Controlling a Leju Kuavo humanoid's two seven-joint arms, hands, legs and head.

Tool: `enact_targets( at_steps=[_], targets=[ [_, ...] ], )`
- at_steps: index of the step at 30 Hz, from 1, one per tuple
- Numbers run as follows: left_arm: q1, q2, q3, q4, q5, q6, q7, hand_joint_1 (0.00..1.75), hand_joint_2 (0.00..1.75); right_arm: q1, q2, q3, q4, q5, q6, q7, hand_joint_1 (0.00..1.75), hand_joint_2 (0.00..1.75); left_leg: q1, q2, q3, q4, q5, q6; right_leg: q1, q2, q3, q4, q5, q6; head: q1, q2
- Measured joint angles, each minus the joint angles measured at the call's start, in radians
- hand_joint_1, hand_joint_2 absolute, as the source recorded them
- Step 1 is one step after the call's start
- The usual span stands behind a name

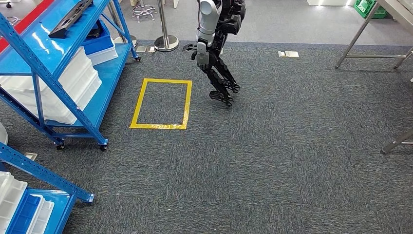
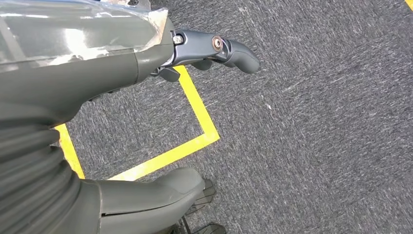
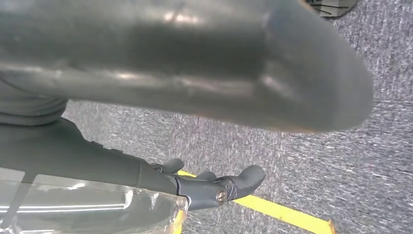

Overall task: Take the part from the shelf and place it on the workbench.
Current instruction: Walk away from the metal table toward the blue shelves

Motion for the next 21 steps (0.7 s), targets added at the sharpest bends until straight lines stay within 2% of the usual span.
enact_targets(
  at_steps=[11, 21],
  targets=[
    [0.007, -0.005, 0.004, 0.000, 0.027, 0.016, -0.029, 0.00, 1.75, 0.003, 0.002, 0.001, 0.000, 0.023, 0.001, -0.003, 0.00, 0.00, 0.000, 0.000, 0.000, 0.000, 0.000, 0.000, 0.000, 0.000, 0.001, 0.000, 0.000, 0.000, 0.000, 0.000],
    [0.034, 0.011, 0.054, 0.000, 0.089, 0.026, -0.039, 0.00, 1.75, -0.007, 0.021, 0.052, 0.000, 0.083, -0.010, -0.012, 0.00, 0.00, 0.000, 0.000, 0.000, 0.000, 0.000, 0.000, 0.000, 0.000, 0.001, 0.000, 0.000, 0.000, 0.000, 0.000]
  ],
)
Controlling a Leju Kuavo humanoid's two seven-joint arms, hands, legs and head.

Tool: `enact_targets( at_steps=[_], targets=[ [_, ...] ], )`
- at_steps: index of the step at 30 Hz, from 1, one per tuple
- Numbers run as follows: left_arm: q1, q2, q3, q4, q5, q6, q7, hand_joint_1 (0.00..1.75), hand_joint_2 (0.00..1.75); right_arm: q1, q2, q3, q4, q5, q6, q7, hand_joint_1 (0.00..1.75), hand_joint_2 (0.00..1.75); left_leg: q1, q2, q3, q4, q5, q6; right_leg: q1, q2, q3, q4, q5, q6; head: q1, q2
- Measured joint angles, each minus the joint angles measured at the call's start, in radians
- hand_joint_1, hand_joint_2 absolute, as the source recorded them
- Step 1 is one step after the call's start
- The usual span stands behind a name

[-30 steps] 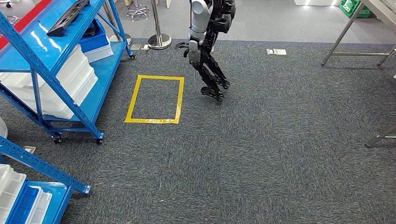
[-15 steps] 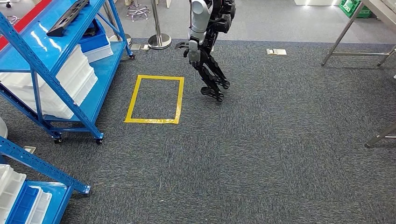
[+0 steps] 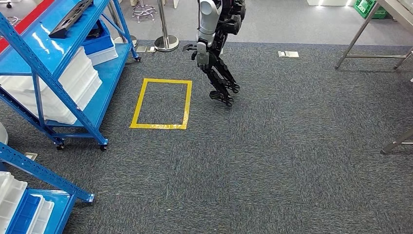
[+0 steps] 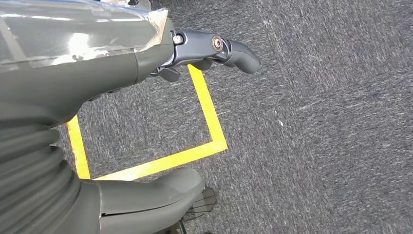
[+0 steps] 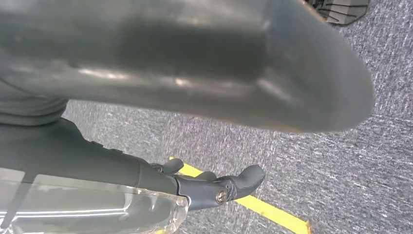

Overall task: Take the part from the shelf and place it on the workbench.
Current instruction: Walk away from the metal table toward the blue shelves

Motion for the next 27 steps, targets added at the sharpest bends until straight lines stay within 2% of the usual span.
enact_targets(
  at_steps=[9, 16, 22, 27],
  targets=[
    [0.004, 0.003, 0.021, 0.000, 0.006, 0.023, 0.000, 0.00, 1.75, 0.003, 0.009, 0.026, 0.000, 0.023, 0.012, 0.039, 0.00, 0.00, 0.000, 0.000, 0.000, 0.000, 0.000, 0.000, 0.000, 0.000, 0.000, 0.000, 0.000, 0.000, 0.000, 0.000],
    [0.006, 0.008, 0.032, 0.000, -0.001, 0.027, -0.001, 0.00, 1.75, 0.001, 0.013, 0.050, 0.000, 0.024, 0.012, 0.016, 0.00, 0.00, 0.000, 0.000, 0.000, 0.000, 0.000, 0.000, 0.000, 0.000, -0.001, 0.000, 0.000, 0.000, 0.000, 0.000],
    [-0.027, 0.002, -0.008, 0.000, -0.081, 0.015, 0.021, 0.00, 1.75, 0.001, 0.007, 0.031, 0.000, -0.062, 0.043, -0.005, 0.00, 0.00, 0.000, -0.001, 0.000, 0.000, 0.000, 0.000, 0.000, -0.001, -0.007, 0.000, -0.001, 0.000, 0.000, 0.000],
    [-0.063, 0.002, -0.032, 0.000, -0.089, -0.006, 0.035, 0.00, 1.75, 0.006, 0.010, 0.016, 0.000, -0.071, 0.027, 0.008, 0.00, 0.00, 0.000, 0.000, 0.001, 0.000, 0.000, 0.000, 0.000, 0.000, 0.001, 0.000, 0.000, 0.001, 0.000, 0.000]
  ],
)
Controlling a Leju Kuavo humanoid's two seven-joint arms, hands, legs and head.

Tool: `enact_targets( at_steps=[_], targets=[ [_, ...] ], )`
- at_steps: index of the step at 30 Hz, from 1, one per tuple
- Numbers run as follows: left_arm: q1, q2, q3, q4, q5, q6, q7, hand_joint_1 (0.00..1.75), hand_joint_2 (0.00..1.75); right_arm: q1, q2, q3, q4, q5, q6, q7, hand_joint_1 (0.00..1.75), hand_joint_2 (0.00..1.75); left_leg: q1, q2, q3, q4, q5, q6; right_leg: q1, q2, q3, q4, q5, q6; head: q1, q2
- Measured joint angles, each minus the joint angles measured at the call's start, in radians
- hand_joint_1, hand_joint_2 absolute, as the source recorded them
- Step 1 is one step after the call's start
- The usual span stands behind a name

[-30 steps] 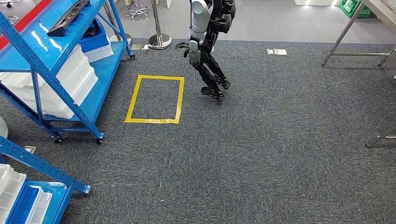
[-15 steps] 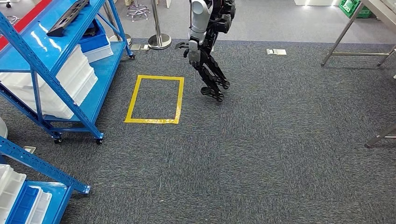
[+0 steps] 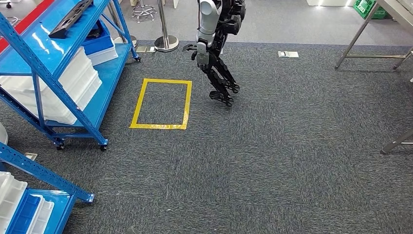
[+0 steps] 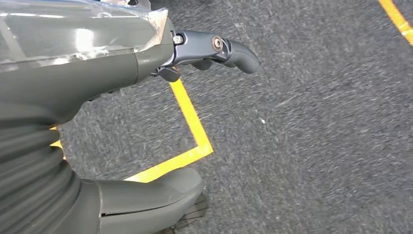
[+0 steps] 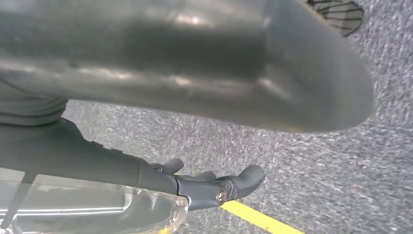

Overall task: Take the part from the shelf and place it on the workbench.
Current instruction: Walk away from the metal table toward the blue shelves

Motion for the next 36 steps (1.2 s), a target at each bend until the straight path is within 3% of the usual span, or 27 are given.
enact_targets(
  at_steps=[3, 7, 36],
  targets=[
    [-0.003, 0.002, -0.004, 0.000, 0.011, 0.000, -0.005, 0.00, 1.75, 0.000, 0.000, -0.001, 0.000, 0.008, -0.004, 0.000, 0.00, 0.00, 0.000, 0.000, 0.000, 0.000, 0.000, 0.000, 0.000, 0.000, 0.000, 0.000, 0.000, 0.000, 0.000, 0.000],
    [0.000, 0.005, -0.004, 0.000, 0.020, 0.008, -0.009, 0.00, 0.00, -0.001, 0.000, -0.001, 0.000, 0.017, -0.004, -0.004, 0.00, 0.00, 0.000, 0.000, 0.000, 0.000, 0.000, 0.000, 0.000, 0.000, 0.000, 0.000, 0.000, 0.000, 0.000, 0.000],
    [0.009, 0.009, -0.004, 0.000, 0.032, -0.007, 0.044, 0.00, 0.00, 0.000, 0.001, -0.001, 0.000, 0.015, 0.001, 0.014, 0.00, 0.00, 0.000, 0.000, 0.000, 0.000, 0.000, 0.000, 0.000, 0.000, 0.000, 0.000, 0.000, 0.000, 0.000, 0.000]
  ],
)
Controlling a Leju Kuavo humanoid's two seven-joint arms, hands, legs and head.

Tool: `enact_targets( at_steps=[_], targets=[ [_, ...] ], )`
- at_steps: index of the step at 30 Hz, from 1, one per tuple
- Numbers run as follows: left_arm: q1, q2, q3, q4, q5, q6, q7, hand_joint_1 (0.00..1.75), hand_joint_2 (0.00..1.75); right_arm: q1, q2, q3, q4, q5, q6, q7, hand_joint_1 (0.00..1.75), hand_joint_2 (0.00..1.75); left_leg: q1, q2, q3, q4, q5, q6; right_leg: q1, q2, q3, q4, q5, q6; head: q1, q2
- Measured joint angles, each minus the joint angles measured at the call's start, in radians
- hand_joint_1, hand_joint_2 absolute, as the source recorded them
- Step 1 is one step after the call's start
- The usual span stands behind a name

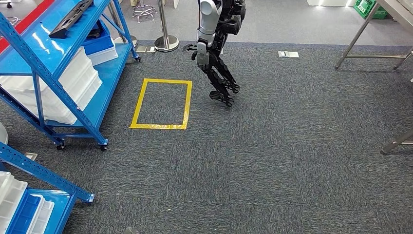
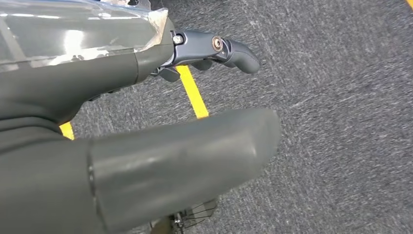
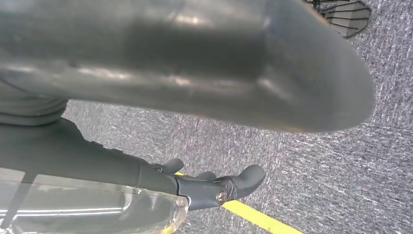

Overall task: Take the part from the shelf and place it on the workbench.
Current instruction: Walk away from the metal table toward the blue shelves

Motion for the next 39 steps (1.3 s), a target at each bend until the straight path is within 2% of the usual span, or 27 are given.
enact_targets(
  at_steps=[6, 8, 10, 13, 15, 16, 17, 19, 20, 21, 22, 23, 24, 25, 26, 27, 29, 30, 31, 32, 33, 34, 35, 36, 37, 38, 39],
  targets=[
    [0.003, 0.000, 0.000, 0.000, -0.003, 0.001, 0.019, 0.00, 0.00, 0.000, -0.008, 0.000, 0.000, 0.002, 0.008, -0.008, 0.00, 0.00, 0.000, 0.000, -0.001, 0.002, 0.000, 0.000, 0.000, 0.000, -0.001, 0.002, 0.000, 0.000, 0.000, 0.000],
    [0.002, -0.001, 0.000, 0.000, -0.004, -0.002, 0.022, 0.00, 0.00, -0.001, -0.010, 0.000, 0.000, 0.010, 0.010, -0.015, 0.00, 0.00, -0.001, 0.000, -0.030, 0.051, -0.019, 0.003, -0.006, 0.000, -0.028, 0.048, -0.015, 0.004, -0.001, 0.000],
    [0.001, -0.001, 0.000, 0.000, -0.008, -0.006, 0.026, 0.00, 0.00, -0.002, -0.011, 0.002, 0.000, 0.019, 0.010, -0.021, 0.00, 0.00, -0.001, 0.000, -0.100, 0.166, -0.068, 0.009, -0.010, 0.000, -0.094, 0.157, -0.060, 0.006, -0.003, 0.000],
    [0.001, -0.002, 0.000, 0.000, -0.012, -0.009, 0.029, 0.00, 0.00, -0.001, -0.012, 0.006, 0.000, 0.027, 0.010, -0.025, 0.00, 0.00, -0.001, -0.001, -0.202, 0.337, -0.144, 0.019, -0.007, -0.004, -0.188, 0.322, -0.134, 0.009, -0.005, 0.000],
    [0.001, -0.004, 0.000, 0.000, -0.012, -0.012, 0.029, 0.00, 0.00, -0.001, -0.014, 0.010, 0.000, 0.031, 0.012, -0.026, 0.00, 0.00, 0.008, -0.007, -0.229, 0.382, -0.162, 0.025, -0.001, -0.004, -0.226, 0.394, -0.171, 0.011, -0.005, 0.000],
    [0.001, -0.006, 0.000, 0.000, -0.012, -0.013, 0.030, 0.00, 0.00, 0.000, -0.015, 0.011, 0.000, 0.033, 0.013, -0.026, 0.00, 0.00, 0.011, -0.011, -0.232, 0.389, -0.162, 0.028, 0.000, 0.000, -0.249, 0.444, -0.196, 0.008, -0.002, 0.000],
    [0.001, -0.007, 0.000, 0.000, -0.011, -0.014, 0.030, 0.00, 0.00, 0.000, -0.016, 0.013, 0.000, 0.035, 0.015, -0.027, 0.00, 0.00, 0.014, -0.015, -0.234, 0.393, -0.161, 0.031, 0.000, 0.006, -0.283, 0.515, -0.230, 0.003, 0.003, 0.000],
    [0.001, -0.007, 0.000, 0.000, -0.007, -0.014, 0.031, 0.00, 0.00, 0.002, -0.018, 0.016, 0.000, 0.037, 0.018, -0.027, 0.00, 0.00, 0.011, -0.028, -0.247, 0.410, -0.164, 0.034, -0.004, 0.015, -0.373, 0.697, -0.304, -0.006, 0.010, 0.000],
    [0.001, -0.007, 0.000, 0.000, -0.005, -0.014, 0.031, 0.00, 0.00, 0.003, -0.019, 0.017, 0.000, 0.038, 0.019, -0.026, 0.00, 0.00, 0.011, -0.038, -0.256, 0.420, -0.166, 0.034, -0.006, 0.017, -0.409, 0.765, -0.326, -0.003, 0.011, 0.000],
    [0.002, -0.007, 0.000, 0.000, -0.003, -0.013, 0.031, 0.00, 0.00, 0.004, -0.020, 0.018, 0.000, 0.039, 0.019, -0.026, 0.00, 0.00, 0.011, -0.049, -0.264, 0.433, -0.170, 0.032, -0.010, 0.018, -0.427, 0.793, -0.331, 0.004, 0.011, 0.000],
    [0.003, -0.007, 0.000, 0.000, -0.002, -0.013, 0.031, 0.00, 0.00, 0.005, -0.020, 0.019, 0.000, 0.039, 0.020, -0.025, 0.00, 0.00, 0.012, -0.061, -0.273, 0.447, -0.174, 0.028, -0.013, 0.020, -0.420, 0.771, -0.316, 0.015, 0.012, 0.000],
    [0.003, -0.007, 0.000, 0.000, -0.001, -0.013, 0.031, 0.00, 0.00, 0.005, -0.021, 0.020, 0.000, 0.040, 0.021, -0.025, 0.00, 0.00, 0.014, -0.075, -0.282, 0.464, -0.180, 0.023, -0.017, 0.025, -0.391, 0.708, -0.288, 0.027, 0.012, 0.000],
    [0.004, -0.007, 0.000, 0.000, 0.000, -0.012, 0.031, 0.00, 0.00, 0.005, -0.022, 0.021, 0.000, 0.040, 0.021, -0.024, 0.00, 0.00, 0.016, -0.087, -0.292, 0.482, -0.186, 0.017, -0.022, 0.041, -0.356, 0.634, -0.259, 0.036, 0.014, 0.000],
    [0.004, -0.006, 0.000, 0.000, 0.001, -0.012, 0.031, 0.00, 0.00, 0.005, -0.022, 0.023, 0.000, 0.041, 0.021, -0.024, 0.00, 0.00, 0.016, -0.099, -0.302, 0.500, -0.194, 0.009, -0.023, 0.060, -0.330, 0.575, -0.237, 0.039, 0.017, 0.000],
    [0.004, -0.006, 0.001, 0.000, 0.002, -0.010, 0.030, 0.00, 0.00, 0.004, -0.021, 0.024, 0.000, 0.041, 0.022, -0.024, 0.00, 0.00, 0.016, -0.110, -0.311, 0.515, -0.201, 0.002, -0.023, 0.075, -0.317, 0.543, -0.225, 0.035, 0.020, 0.000],
    [0.005, -0.005, 0.001, 0.000, 0.003, -0.009, 0.030, 0.00, 0.00, 0.003, -0.021, 0.025, 0.001, 0.041, 0.023, -0.024, 0.00, 0.00, 0.015, -0.119, -0.318, 0.526, -0.206, -0.004, -0.020, 0.084, -0.318, 0.539, -0.224, 0.025, 0.020, 0.000],
    [0.009, -0.003, 0.002, 0.000, 0.004, -0.008, 0.029, 0.00, 0.00, 0.002, -0.021, 0.026, 0.001, 0.041, 0.024, -0.024, 0.00, 0.00, 0.017, -0.133, -0.329, 0.537, -0.210, -0.013, -0.018, 0.069, -0.323, 0.551, -0.224, 0.005, 0.015, 0.000],
    [0.012, -0.002, 0.002, 0.000, 0.004, -0.008, 0.029, 0.00, 0.00, 0.001, -0.021, 0.027, 0.001, 0.041, 0.024, -0.024, 0.00, 0.00, 0.019, -0.121, -0.335, 0.547, -0.215, -0.016, -0.019, 0.059, -0.322, 0.553, -0.223, -0.001, 0.011, 0.000],
    [0.014, -0.001, 0.004, 0.000, 0.004, -0.008, 0.029, 0.00, 0.00, 0.001, -0.021, 0.027, 0.001, 0.041, 0.024, -0.024, 0.00, 0.00, 0.020, -0.095, -0.347, 0.573, -0.232, -0.019, -0.019, 0.048, -0.321, 0.553, -0.220, -0.008, 0.005, 0.000],
    [0.015, -0.001, 0.005, 0.000, 0.004, -0.008, 0.029, 0.00, 0.00, 0.002, -0.020, 0.027, 0.001, 0.041, 0.024, -0.024, 0.00, 0.00, 0.021, -0.063, -0.369, 0.618, -0.260, -0.022, -0.018, 0.036, -0.323, 0.553, -0.219, -0.013, -0.002, 0.000],
    [0.015, -0.001, 0.006, 0.000, 0.004, -0.008, 0.029, 0.00, 0.00, 0.004, -0.020, 0.027, 0.001, 0.041, 0.024, -0.024, 0.00, 0.00, 0.020, -0.029, -0.399, 0.683, -0.299, -0.025, -0.013, 0.024, -0.324, 0.553, -0.219, -0.018, -0.008, 0.000],
    [0.015, -0.001, 0.006, 0.000, 0.004, -0.008, 0.029, 0.00, 0.00, 0.006, -0.021, 0.027, 0.001, 0.041, 0.024, -0.024, 0.00, 0.00, 0.021, -0.012, -0.434, 0.756, -0.336, -0.027, -0.008, 0.010, -0.325, 0.553, -0.220, -0.021, -0.012, 0.000],
    [0.015, -0.001, 0.007, 0.000, 0.003, -0.008, 0.029, 0.00, 0.00, 0.008, -0.021, 0.027, 0.001, 0.041, 0.024, -0.024, 0.00, 0.00, 0.022, -0.006, -0.465, 0.817, -0.361, -0.027, -0.004, -0.005, -0.326, 0.554, -0.222, -0.023, -0.012, 0.000],
    [0.016, -0.001, 0.008, 0.000, 0.003, -0.008, 0.029, 0.00, 0.00, 0.009, -0.022, 0.027, 0.001, 0.041, 0.024, -0.024, 0.00, 0.00, 0.023, -0.004, -0.481, 0.849, -0.366, -0.026, 0.000, -0.019, -0.327, 0.554, -0.223, -0.025, -0.012, 0.000],
    [0.018, -0.001, 0.009, 0.000, 0.003, -0.008, 0.028, 0.00, 0.00, 0.008, -0.022, 0.027, 0.001, 0.041, 0.025, -0.024, 0.00, 0.00, 0.023, -0.003, -0.475, 0.838, -0.352, -0.024, 0.003, -0.032, -0.326, 0.554, -0.225, -0.027, -0.013, 0.000],
    [0.019, -0.001, 0.009, 0.000, 0.004, -0.008, 0.028, 0.00, 0.00, 0.007, -0.022, 0.028, 0.001, 0.041, 0.025, -0.024, 0.00, 0.00, 0.023, 0.003, -0.448, 0.788, -0.322, -0.019, 0.006, -0.044, -0.325, 0.554, -0.226, -0.029, -0.013, 0.000],
    [0.019, -0.001, 0.010, 0.000, 0.004, -0.008, 0.027, 0.00, 0.00, 0.006, -0.021, 0.028, 0.001, 0.041, 0.026, -0.024, 0.00, 0.00, 0.020, 0.021, -0.406, 0.712, -0.287, -0.012, 0.008, -0.054, -0.322, 0.554, -0.228, -0.029, -0.013, 0.000]
  ],
)
